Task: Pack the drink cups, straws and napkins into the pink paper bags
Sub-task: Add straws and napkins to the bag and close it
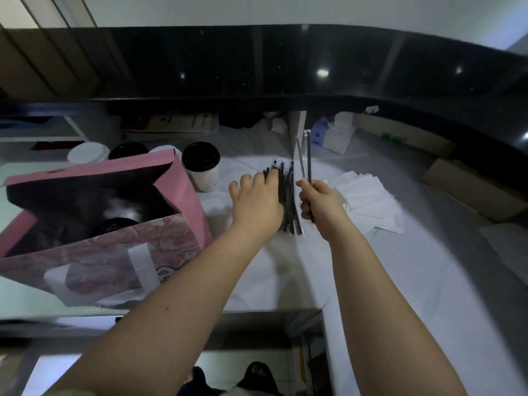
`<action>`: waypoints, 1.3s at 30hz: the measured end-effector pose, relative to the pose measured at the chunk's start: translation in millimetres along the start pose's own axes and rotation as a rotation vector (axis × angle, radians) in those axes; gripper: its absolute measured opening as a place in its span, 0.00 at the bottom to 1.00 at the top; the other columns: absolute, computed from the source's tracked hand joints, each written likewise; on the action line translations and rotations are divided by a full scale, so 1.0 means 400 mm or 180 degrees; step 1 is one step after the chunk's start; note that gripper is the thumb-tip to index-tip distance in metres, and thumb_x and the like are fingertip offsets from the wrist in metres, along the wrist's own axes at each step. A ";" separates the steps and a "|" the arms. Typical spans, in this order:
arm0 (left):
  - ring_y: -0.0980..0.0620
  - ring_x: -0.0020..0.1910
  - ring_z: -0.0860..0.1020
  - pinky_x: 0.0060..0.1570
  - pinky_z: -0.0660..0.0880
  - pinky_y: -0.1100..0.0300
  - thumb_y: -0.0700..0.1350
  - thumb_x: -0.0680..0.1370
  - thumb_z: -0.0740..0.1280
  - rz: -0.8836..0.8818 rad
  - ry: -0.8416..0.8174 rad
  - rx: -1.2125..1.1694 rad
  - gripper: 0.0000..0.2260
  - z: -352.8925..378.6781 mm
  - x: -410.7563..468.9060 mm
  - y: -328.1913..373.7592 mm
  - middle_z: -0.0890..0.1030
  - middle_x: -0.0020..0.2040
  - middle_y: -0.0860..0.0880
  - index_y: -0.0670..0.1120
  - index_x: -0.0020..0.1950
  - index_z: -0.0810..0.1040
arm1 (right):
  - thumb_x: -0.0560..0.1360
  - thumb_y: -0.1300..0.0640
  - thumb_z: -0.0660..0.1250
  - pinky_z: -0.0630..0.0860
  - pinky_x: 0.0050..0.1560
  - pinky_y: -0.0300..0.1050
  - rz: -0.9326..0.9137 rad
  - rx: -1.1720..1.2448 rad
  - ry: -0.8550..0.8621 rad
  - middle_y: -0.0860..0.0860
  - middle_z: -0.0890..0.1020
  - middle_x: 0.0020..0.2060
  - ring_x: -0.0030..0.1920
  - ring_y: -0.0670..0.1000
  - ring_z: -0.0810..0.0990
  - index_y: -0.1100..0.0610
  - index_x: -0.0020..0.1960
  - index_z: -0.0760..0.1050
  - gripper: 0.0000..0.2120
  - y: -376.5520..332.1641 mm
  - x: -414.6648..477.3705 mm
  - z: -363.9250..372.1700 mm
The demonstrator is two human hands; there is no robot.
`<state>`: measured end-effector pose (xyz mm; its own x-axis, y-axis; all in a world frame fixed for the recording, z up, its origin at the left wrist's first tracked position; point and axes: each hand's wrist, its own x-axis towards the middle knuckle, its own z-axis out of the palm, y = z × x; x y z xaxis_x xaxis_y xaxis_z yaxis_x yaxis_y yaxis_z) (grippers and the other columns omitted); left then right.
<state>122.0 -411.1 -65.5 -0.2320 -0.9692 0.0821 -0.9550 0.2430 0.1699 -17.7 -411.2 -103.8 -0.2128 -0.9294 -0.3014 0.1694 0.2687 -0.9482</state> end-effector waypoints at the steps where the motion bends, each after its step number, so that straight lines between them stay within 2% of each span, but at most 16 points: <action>1: 0.42 0.66 0.67 0.66 0.62 0.44 0.44 0.75 0.62 0.0013 0.0038 0.0004 0.26 -0.023 0.004 0.006 0.73 0.66 0.46 0.48 0.73 0.62 | 0.82 0.56 0.61 0.62 0.27 0.41 -0.0101 -0.0073 -0.0066 0.49 0.70 0.30 0.26 0.46 0.65 0.61 0.53 0.73 0.09 -0.024 -0.016 0.003; 3: 0.42 0.66 0.67 0.67 0.61 0.44 0.45 0.76 0.62 0.0053 0.0102 -0.0060 0.23 -0.075 0.005 0.012 0.73 0.66 0.46 0.49 0.71 0.65 | 0.82 0.57 0.59 0.61 0.27 0.41 -0.0297 -0.0151 -0.0207 0.51 0.70 0.31 0.27 0.47 0.65 0.64 0.55 0.73 0.10 -0.077 -0.052 0.017; 7: 0.43 0.68 0.66 0.69 0.58 0.42 0.48 0.78 0.62 0.0173 0.0351 -0.0077 0.19 -0.202 -0.017 -0.017 0.73 0.66 0.47 0.50 0.69 0.68 | 0.84 0.57 0.56 0.66 0.28 0.43 -0.0580 -0.0191 -0.0511 0.51 0.73 0.32 0.28 0.49 0.69 0.59 0.53 0.75 0.11 -0.180 -0.122 0.071; 10: 0.44 0.68 0.66 0.69 0.60 0.43 0.51 0.78 0.63 0.0223 0.0518 -0.0151 0.20 -0.285 -0.049 -0.099 0.73 0.67 0.48 0.52 0.71 0.68 | 0.83 0.58 0.56 0.74 0.34 0.45 -0.0818 -0.0162 -0.0771 0.52 0.76 0.34 0.32 0.52 0.75 0.59 0.56 0.75 0.10 -0.240 -0.176 0.138; 14: 0.46 0.66 0.67 0.66 0.62 0.47 0.52 0.77 0.64 0.0307 0.0582 -0.0271 0.21 -0.349 -0.107 -0.258 0.74 0.65 0.51 0.54 0.71 0.69 | 0.83 0.59 0.57 0.79 0.41 0.47 -0.1110 -0.0200 -0.0964 0.53 0.80 0.35 0.36 0.52 0.79 0.58 0.59 0.73 0.09 -0.292 -0.247 0.269; 17: 0.47 0.64 0.70 0.63 0.65 0.48 0.52 0.76 0.67 0.0098 0.0627 -0.0411 0.19 -0.382 -0.160 -0.383 0.75 0.63 0.52 0.55 0.68 0.72 | 0.82 0.59 0.58 0.79 0.41 0.48 -0.1261 -0.0308 -0.1152 0.54 0.84 0.39 0.39 0.54 0.82 0.60 0.56 0.72 0.07 -0.304 -0.277 0.392; 21: 0.50 0.57 0.77 0.56 0.75 0.51 0.52 0.74 0.72 -0.0316 0.0505 -0.0936 0.18 -0.399 -0.233 -0.563 0.79 0.58 0.52 0.54 0.63 0.77 | 0.82 0.60 0.59 0.80 0.44 0.51 -0.1290 -0.0539 -0.1336 0.57 0.86 0.43 0.43 0.57 0.84 0.58 0.52 0.71 0.03 -0.277 -0.285 0.565; 24: 0.51 0.54 0.79 0.54 0.76 0.54 0.51 0.73 0.72 -0.0390 0.0324 -0.0771 0.16 -0.394 -0.271 -0.666 0.82 0.55 0.55 0.55 0.60 0.79 | 0.80 0.62 0.63 0.80 0.49 0.53 -0.1284 -0.0690 -0.1439 0.56 0.86 0.42 0.45 0.57 0.84 0.59 0.50 0.73 0.02 -0.233 -0.285 0.663; 26: 0.50 0.55 0.79 0.57 0.74 0.52 0.53 0.72 0.73 -0.0306 0.0375 -0.0553 0.17 -0.390 -0.275 -0.724 0.82 0.55 0.55 0.56 0.60 0.80 | 0.78 0.62 0.66 0.80 0.53 0.50 -0.1350 -0.1035 -0.1410 0.55 0.85 0.42 0.47 0.55 0.84 0.59 0.48 0.77 0.01 -0.204 -0.280 0.707; 28: 0.50 0.59 0.77 0.62 0.71 0.50 0.55 0.69 0.74 -0.0228 0.0409 -0.0567 0.22 -0.387 -0.268 -0.760 0.81 0.59 0.54 0.56 0.63 0.78 | 0.75 0.61 0.70 0.80 0.54 0.46 -0.1461 -0.1321 -0.1334 0.56 0.84 0.44 0.48 0.52 0.83 0.57 0.46 0.80 0.01 -0.186 -0.274 0.717; 31: 0.51 0.70 0.69 0.70 0.65 0.47 0.57 0.66 0.77 -0.0096 0.0242 -0.0830 0.35 -0.382 -0.260 -0.802 0.73 0.70 0.53 0.55 0.71 0.71 | 0.74 0.61 0.72 0.77 0.46 0.36 -0.1286 -0.1723 -0.1305 0.48 0.83 0.41 0.43 0.42 0.81 0.56 0.45 0.82 0.02 -0.181 -0.263 0.705; 33: 0.51 0.77 0.58 0.74 0.60 0.45 0.57 0.64 0.79 -0.0048 0.0084 -0.1132 0.42 -0.377 -0.262 -0.816 0.63 0.77 0.52 0.55 0.75 0.65 | 0.74 0.58 0.72 0.76 0.47 0.39 -0.1108 -0.2316 -0.1133 0.44 0.82 0.41 0.44 0.45 0.80 0.50 0.46 0.82 0.03 -0.183 -0.249 0.686; 35: 0.54 0.79 0.50 0.76 0.56 0.47 0.55 0.64 0.80 -0.0045 -0.0080 -0.1407 0.47 -0.374 -0.268 -0.823 0.55 0.80 0.53 0.54 0.78 0.59 | 0.74 0.55 0.72 0.75 0.50 0.43 -0.1157 -0.2944 -0.0968 0.41 0.80 0.42 0.46 0.47 0.78 0.47 0.48 0.81 0.05 -0.184 -0.234 0.678; 37: 0.55 0.79 0.49 0.76 0.56 0.48 0.54 0.64 0.81 -0.0039 -0.0101 -0.1576 0.49 -0.372 -0.270 -0.825 0.53 0.80 0.54 0.55 0.79 0.57 | 0.76 0.55 0.70 0.75 0.51 0.45 -0.1388 -0.3573 -0.0850 0.42 0.78 0.46 0.49 0.49 0.77 0.47 0.54 0.80 0.08 -0.186 -0.222 0.695; 39: 0.54 0.78 0.54 0.75 0.59 0.46 0.53 0.64 0.81 -0.0039 -0.0055 -0.1687 0.49 -0.373 -0.271 -0.824 0.57 0.79 0.54 0.55 0.78 0.58 | 0.78 0.54 0.67 0.75 0.51 0.46 -0.1482 -0.4366 -0.0855 0.47 0.79 0.50 0.51 0.53 0.78 0.47 0.59 0.79 0.11 -0.185 -0.207 0.724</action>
<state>489.4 -380.5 16.1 -0.2287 -0.9715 0.0616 -0.7344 0.2137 0.6441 266.1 -427.3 20.4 0.2156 -0.9742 -0.0675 -0.9196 -0.1793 -0.3497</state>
